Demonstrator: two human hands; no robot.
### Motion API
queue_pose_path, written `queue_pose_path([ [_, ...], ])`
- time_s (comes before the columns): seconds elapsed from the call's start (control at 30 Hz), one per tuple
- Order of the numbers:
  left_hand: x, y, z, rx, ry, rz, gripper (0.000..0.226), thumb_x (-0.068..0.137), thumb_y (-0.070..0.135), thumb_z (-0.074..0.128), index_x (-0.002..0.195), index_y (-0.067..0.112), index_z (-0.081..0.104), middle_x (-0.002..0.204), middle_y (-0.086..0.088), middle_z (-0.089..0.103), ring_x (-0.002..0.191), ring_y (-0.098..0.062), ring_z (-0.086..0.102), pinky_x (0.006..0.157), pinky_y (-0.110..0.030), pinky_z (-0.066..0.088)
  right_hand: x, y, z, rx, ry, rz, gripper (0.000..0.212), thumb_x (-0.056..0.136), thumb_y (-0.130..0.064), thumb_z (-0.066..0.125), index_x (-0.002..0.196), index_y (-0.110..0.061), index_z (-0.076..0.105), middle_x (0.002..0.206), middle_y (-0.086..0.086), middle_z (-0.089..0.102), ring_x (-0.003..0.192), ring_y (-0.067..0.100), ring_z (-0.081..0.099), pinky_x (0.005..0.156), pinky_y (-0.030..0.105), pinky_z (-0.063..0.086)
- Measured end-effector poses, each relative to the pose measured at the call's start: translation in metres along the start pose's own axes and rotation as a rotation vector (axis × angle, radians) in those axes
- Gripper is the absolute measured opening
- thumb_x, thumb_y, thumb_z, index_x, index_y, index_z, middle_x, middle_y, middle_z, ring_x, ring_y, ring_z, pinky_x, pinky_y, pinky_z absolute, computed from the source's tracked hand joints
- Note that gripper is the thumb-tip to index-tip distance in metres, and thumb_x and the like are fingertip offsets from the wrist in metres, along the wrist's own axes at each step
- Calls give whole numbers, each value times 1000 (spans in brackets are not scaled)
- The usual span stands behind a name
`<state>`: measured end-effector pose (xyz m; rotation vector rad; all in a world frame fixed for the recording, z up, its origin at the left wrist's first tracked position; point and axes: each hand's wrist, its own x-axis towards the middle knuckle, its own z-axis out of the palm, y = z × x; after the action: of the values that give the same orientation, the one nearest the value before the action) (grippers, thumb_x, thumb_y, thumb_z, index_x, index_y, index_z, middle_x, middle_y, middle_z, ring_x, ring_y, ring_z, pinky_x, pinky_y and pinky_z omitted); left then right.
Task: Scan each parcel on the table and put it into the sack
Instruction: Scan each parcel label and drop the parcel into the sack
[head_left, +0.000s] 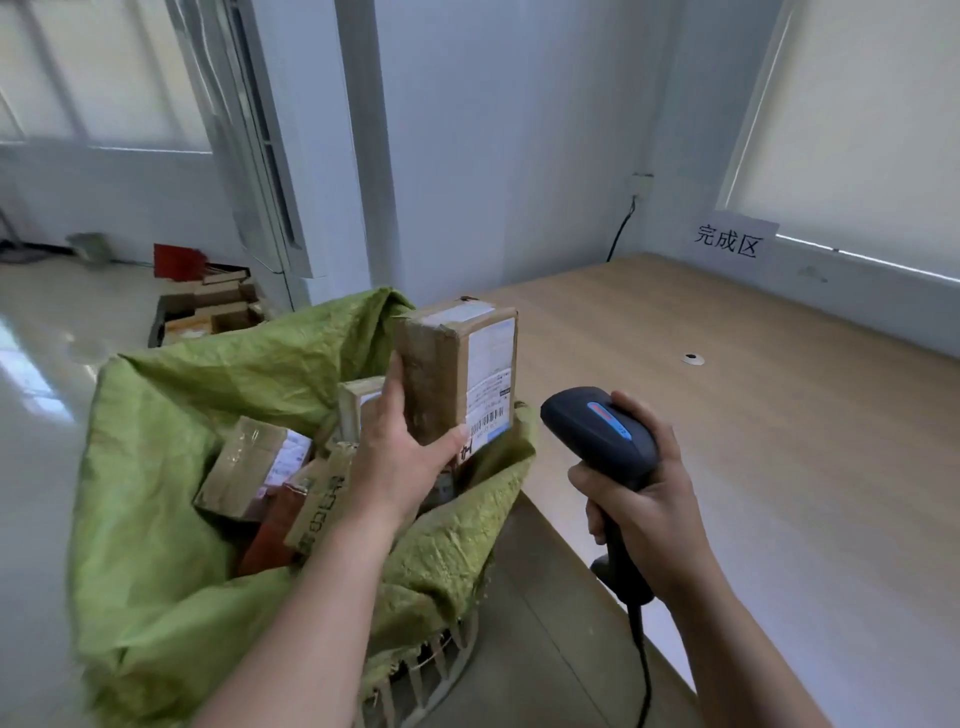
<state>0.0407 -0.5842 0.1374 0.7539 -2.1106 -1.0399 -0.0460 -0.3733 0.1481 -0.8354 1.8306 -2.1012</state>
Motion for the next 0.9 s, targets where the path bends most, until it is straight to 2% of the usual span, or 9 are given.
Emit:
queue_pose_path([
  [0.23, 56, -52, -48, 182, 70, -104, 102, 78, 39, 74, 152, 36, 3, 142, -7, 32, 129, -24, 39, 93, -38, 42, 58, 22, 73, 43, -82, -9, 76, 81, 19, 62, 108, -52, 59, 70, 2, 60, 41, 22, 40, 38, 29, 38],
  [0.33, 79, -77, -66, 285, 111, -143, 104, 77, 44, 72, 152, 36, 0, 141, -11, 33, 126, -29, 41, 94, -44, 46, 76, 28, 100, 49, -90, -10, 76, 79, 16, 67, 107, -54, 60, 84, 9, 61, 42, 22, 41, 39, 27, 40],
  [0.4, 94, -93, -76, 370, 143, -182, 104, 78, 46, 71, 152, 35, -1, 139, -15, 34, 122, -32, 43, 92, -46, 46, 86, 32, 115, 49, -90, -15, 69, 75, 4, 71, 108, -55, 58, 94, 12, 62, 43, 21, 43, 40, 26, 41],
  [0.47, 107, -105, -82, 422, 164, -251, 103, 79, 45, 70, 152, 32, -1, 141, -17, 29, 125, -34, 39, 96, -45, 41, 94, 37, 125, 44, -100, -11, 67, 72, -3, 72, 111, -55, 58, 97, 12, 63, 43, 20, 45, 41, 26, 41],
  [0.53, 116, -114, -84, 447, 168, -330, 102, 81, 47, 69, 153, 29, -1, 147, -18, 21, 130, -34, 33, 101, -43, 36, 99, 43, 131, 39, -108, 3, 70, 76, 5, 73, 113, -53, 57, 98, 15, 62, 42, 21, 46, 41, 26, 42],
  [0.6, 124, -122, -83, 444, 171, -365, 102, 80, 54, 66, 153, 26, 1, 151, -18, 14, 136, -35, 25, 106, -45, 30, 101, 47, 133, 32, -104, 16, 69, 74, 2, 73, 114, -52, 57, 99, 15, 61, 43, 22, 46, 41, 26, 42],
  [0.67, 130, -125, -76, 417, 175, -334, 99, 79, 57, 63, 153, 25, 6, 153, -15, 14, 139, -35, 22, 108, -48, 31, 101, 49, 133, 29, -79, 25, 66, 71, -4, 71, 113, -53, 58, 96, 10, 63, 44, 22, 45, 41, 27, 41],
  [0.77, 133, -115, -61, 340, 135, -195, 88, 83, 49, 63, 152, 24, 15, 152, -13, 21, 138, -31, 26, 104, -48, 35, 97, 52, 125, -3, -38, 31, 73, 78, 12, 70, 111, -52, 59, 95, 2, 66, 43, 19, 45, 39, 27, 42],
  [0.9, 126, -87, -33, 210, 30, 7, 80, 86, 37, 65, 152, 23, 20, 152, -9, 25, 140, -23, 23, 106, -40, 31, 85, 48, 105, -46, 27, 54, 70, 81, 20, 62, 120, -37, 54, 88, 9, 62, 43, 21, 41, 39, 26, 39],
])
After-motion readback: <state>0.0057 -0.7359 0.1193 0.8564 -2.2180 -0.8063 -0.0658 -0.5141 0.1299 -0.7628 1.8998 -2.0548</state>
